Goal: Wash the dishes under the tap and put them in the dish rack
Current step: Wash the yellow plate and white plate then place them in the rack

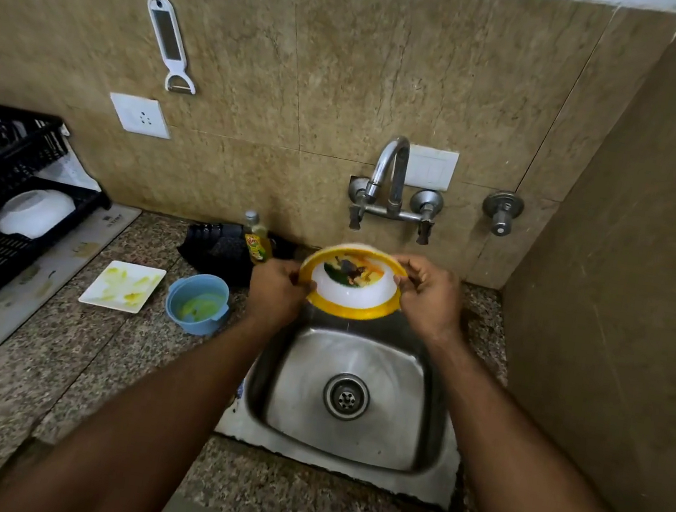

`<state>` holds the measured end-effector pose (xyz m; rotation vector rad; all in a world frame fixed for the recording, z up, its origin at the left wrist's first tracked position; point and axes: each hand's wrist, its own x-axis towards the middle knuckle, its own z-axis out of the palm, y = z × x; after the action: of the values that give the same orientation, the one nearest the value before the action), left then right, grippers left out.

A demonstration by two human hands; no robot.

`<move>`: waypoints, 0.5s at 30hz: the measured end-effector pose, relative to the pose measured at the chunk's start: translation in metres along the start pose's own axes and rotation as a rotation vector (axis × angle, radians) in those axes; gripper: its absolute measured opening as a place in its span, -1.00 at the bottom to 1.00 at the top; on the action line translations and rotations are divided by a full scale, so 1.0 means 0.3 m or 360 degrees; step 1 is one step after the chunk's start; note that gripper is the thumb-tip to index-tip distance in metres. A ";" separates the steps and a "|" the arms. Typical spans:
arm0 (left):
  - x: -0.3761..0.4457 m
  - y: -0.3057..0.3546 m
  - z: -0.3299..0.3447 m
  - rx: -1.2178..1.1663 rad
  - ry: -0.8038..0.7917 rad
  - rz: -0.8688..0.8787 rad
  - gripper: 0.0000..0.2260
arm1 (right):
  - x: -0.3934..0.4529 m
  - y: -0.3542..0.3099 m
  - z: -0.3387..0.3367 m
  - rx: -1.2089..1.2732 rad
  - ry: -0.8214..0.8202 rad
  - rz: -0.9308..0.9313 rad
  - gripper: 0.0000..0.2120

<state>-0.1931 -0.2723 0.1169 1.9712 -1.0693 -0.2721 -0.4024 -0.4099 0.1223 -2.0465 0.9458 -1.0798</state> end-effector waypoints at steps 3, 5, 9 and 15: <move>-0.060 -0.079 0.029 0.0155 -0.0155 -0.0145 -0.84 | -0.066 0.058 0.023 0.0092 -0.0155 0.0168 -0.73; -0.087 -0.098 0.037 0.0162 -0.0080 -0.0153 -0.83 | -0.087 0.085 0.038 0.0371 -0.0163 0.0499 -0.82; -0.093 -0.120 0.020 0.0192 -0.0056 -0.0159 -0.82 | -0.089 0.113 0.048 0.0557 -0.0387 0.1439 -0.74; -0.144 -0.172 0.009 0.0261 -0.0112 -0.0188 -0.81 | -0.114 0.102 0.098 0.0608 -0.0452 0.1617 -0.75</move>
<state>-0.1908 -0.2268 0.0674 2.1901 -1.0498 -0.3287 -0.4000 -0.3929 0.0707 -1.0955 1.2740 -0.3524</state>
